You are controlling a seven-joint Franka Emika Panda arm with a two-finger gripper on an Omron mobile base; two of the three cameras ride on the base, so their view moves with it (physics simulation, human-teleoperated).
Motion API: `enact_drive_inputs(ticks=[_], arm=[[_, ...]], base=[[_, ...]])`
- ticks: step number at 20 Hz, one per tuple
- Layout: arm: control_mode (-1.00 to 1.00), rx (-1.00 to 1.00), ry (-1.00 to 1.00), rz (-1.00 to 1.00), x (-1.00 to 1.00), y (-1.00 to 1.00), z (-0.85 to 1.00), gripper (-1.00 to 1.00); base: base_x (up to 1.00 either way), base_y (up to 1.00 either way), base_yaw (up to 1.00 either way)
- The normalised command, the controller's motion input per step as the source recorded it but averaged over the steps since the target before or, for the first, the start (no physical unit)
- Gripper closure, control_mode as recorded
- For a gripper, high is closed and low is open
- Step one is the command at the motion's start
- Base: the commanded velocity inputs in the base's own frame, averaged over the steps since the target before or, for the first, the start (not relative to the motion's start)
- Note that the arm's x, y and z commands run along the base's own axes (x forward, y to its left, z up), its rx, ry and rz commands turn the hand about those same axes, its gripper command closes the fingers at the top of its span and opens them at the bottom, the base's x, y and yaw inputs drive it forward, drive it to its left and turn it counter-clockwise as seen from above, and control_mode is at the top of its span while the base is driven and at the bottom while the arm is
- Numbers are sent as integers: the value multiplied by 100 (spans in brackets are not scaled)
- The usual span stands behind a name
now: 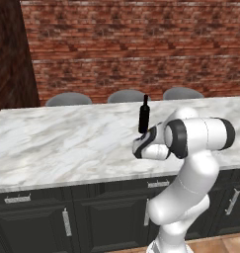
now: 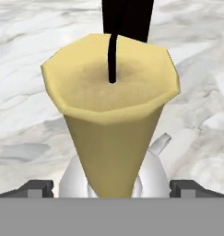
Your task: Pick the candle and candle from the dining table and place them in the open cabinet. Close the cabinet after placing the objects.
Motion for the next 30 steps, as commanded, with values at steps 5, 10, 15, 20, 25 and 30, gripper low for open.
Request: enact_drive_inputs(ticks=[5,10,15,20,25,30], arm=[[-100,0,0,0,18,0,-15,-100],[-100,0,0,0,18,0,-17,100],[-100,0,0,0,15,0,-31,100],[-100,0,0,0,0,0,-37,100],[-100,0,-3,0,-8,0,-24,100],[-100,-2,-17,0,-56,0,17,100]], base=[[0,0,0],[0,0,0],[0,0,0],[0,0,0],[0,0,0],[0,0,0]])
